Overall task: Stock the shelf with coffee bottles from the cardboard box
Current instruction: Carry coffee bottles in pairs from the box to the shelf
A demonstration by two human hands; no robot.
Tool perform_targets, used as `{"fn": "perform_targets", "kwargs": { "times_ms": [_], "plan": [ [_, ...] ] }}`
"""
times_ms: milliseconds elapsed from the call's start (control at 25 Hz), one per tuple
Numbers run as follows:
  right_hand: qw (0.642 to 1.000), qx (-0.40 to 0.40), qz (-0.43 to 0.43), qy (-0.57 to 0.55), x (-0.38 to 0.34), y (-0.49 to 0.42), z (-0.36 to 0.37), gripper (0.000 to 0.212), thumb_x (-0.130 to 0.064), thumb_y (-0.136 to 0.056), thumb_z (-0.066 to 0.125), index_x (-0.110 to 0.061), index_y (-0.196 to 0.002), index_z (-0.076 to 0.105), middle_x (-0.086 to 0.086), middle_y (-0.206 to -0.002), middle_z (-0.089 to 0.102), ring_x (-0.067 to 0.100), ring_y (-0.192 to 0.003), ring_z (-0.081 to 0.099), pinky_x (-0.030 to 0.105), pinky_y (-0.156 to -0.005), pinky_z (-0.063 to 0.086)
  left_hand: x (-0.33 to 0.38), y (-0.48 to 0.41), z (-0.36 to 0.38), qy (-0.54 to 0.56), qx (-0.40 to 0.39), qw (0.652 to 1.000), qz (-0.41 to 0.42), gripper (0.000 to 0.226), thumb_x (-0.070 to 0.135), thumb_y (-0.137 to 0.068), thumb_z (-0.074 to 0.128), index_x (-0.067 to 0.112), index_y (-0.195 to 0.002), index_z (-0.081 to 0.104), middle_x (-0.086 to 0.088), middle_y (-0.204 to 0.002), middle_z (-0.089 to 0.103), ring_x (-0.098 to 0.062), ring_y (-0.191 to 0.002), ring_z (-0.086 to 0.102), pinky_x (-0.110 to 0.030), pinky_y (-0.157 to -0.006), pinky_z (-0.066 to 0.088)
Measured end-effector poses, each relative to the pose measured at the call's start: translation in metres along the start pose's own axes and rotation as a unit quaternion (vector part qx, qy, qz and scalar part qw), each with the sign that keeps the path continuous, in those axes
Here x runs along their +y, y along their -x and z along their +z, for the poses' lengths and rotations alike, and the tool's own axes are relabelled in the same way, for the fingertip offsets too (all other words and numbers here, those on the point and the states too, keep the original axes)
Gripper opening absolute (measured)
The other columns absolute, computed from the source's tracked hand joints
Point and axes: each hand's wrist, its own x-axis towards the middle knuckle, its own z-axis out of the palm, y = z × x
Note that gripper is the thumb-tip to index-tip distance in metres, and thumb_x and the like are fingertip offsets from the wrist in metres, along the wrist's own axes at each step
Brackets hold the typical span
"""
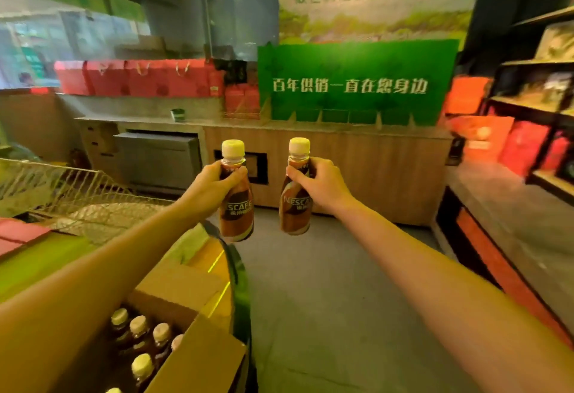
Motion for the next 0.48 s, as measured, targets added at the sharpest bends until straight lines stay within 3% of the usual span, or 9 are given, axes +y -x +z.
{"fn": "perform_targets", "kwargs": {
  "times_ms": [200, 320, 480],
  "plan": [
    [0.987, 0.116, 0.078, 0.078, 0.026, 0.083, -0.145, 0.032, -0.033, -0.089, 0.060, -0.009, -0.110, 0.063, 0.008, -0.112, 0.067, 0.019, -0.103, 0.061, 0.030, -0.082, 0.046, 0.067, 0.021, 0.126, 0.033, -0.151, 0.986, 0.069, 0.026, 0.022, -0.096, 0.046, 0.008, -0.117, 0.049, -0.006, -0.105, 0.057, -0.020, -0.100, 0.053, -0.033, -0.087, 0.040],
    [0.970, 0.190, 0.117, 0.100, 0.034, 0.152, -0.233, 0.032, -0.029, -0.089, 0.060, -0.010, -0.115, 0.061, 0.007, -0.114, 0.066, 0.019, -0.106, 0.059, 0.033, -0.090, 0.046, 0.116, 0.051, 0.212, 0.063, -0.248, 0.960, 0.112, 0.018, 0.020, -0.096, 0.046, 0.011, -0.110, 0.049, -0.006, -0.102, 0.058, -0.018, -0.095, 0.056, -0.033, -0.086, 0.041],
    [0.929, 0.295, 0.158, 0.158, 0.038, 0.260, -0.353, 0.030, -0.026, -0.089, 0.061, -0.007, -0.113, 0.063, 0.003, -0.103, 0.065, 0.012, -0.095, 0.059, 0.028, -0.080, 0.039, 0.187, 0.118, 0.330, 0.105, -0.367, 0.911, 0.155, 0.017, 0.018, -0.095, 0.048, 0.008, -0.107, 0.053, -0.005, -0.094, 0.061, -0.019, -0.090, 0.059, -0.038, -0.088, 0.046]
  ]
}}
